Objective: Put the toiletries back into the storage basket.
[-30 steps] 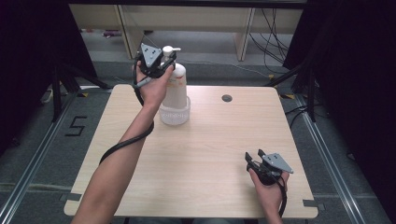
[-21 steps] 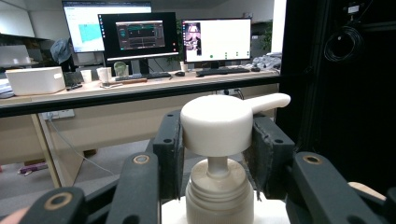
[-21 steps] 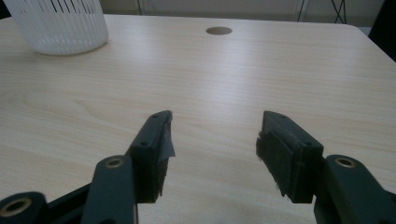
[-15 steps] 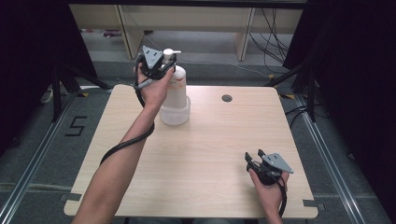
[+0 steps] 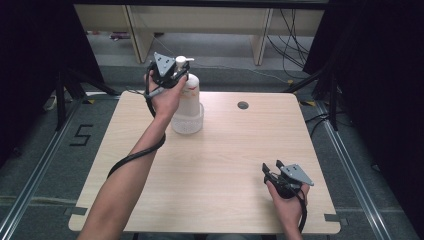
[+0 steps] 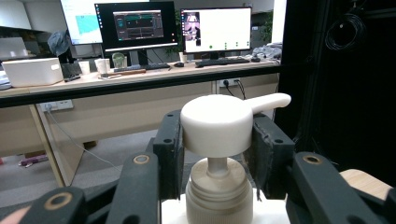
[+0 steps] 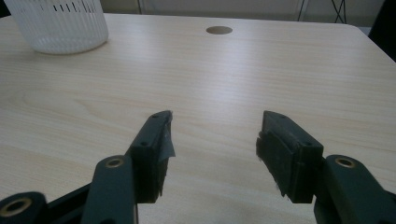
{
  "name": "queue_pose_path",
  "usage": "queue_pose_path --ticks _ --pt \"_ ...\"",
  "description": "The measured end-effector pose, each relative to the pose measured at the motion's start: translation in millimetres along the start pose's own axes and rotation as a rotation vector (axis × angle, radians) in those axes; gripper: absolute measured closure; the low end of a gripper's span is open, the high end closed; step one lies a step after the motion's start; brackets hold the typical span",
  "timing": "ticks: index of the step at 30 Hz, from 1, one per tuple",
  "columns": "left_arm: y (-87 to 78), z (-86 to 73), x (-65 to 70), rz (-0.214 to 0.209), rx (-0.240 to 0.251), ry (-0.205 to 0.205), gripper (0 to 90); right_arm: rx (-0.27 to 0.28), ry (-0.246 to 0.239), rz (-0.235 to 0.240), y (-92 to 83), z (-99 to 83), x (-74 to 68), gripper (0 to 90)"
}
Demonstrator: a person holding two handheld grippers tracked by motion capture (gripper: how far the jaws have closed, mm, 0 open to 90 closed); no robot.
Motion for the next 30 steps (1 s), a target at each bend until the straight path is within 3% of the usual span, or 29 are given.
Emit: queue_pose_path --ticks 3,4,11,16,17,22,27,28,29,30 --pt "0.3 -2.9 0.3 -0.001 -0.006 -0.001 58.9 -0.001 0.009 0.004 0.0 -0.2 -1.1 44.6" --pt "0.3 -4.1 0.2 0.0 -0.009 -0.001 58.9 -0.023 0.028 -0.008 -2.5 -1.9 -1.5 44.6" --pt "0.7 -11.1 -0.6 0.001 -0.023 0.001 58.9 0.003 -0.008 0.005 0.5 0.2 -0.2 44.6" --pt "0.8 -15.3 -0.6 0.001 -0.03 0.001 58.9 0.0 0.027 0.002 -0.1 -0.2 -2.3 44.6" --pt "0.8 -16.5 -0.5 0.0 -0.034 0.0 58.9 0.001 -0.002 0.006 0.4 0.1 -0.6 44.6" --pt "1.5 -22.0 -0.5 0.001 -0.045 0.004 58.9 0.0 0.008 0.0 0.5 0.0 -1.2 44.6" --pt "2.2 -26.7 -0.2 0.0 -0.053 0.001 58.9 -0.014 -0.043 -0.012 -0.2 -0.1 3.4 44.6" --pt "2.2 -27.8 -0.3 0.0 -0.055 0.002 58.9 -0.006 -0.035 -0.007 0.0 0.6 2.6 44.6" --pt "2.2 -29.0 -0.3 -0.001 -0.058 0.002 58.9 -0.003 0.009 -0.003 0.6 -0.4 -1.0 44.6" --pt "2.4 -30.0 -0.2 0.0 -0.06 0.001 58.9 -0.003 0.007 -0.003 0.6 -0.3 -1.0 44.6"
Point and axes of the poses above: each handheld gripper's, and its own axes: y roughly forward along the jaws, z roughly out of its top, x roughly to its right, the point moved 9 cm from there along y, roughly forward along the jaws, and after that the axes turned 3 degrees about y, right-handed, at the moved point
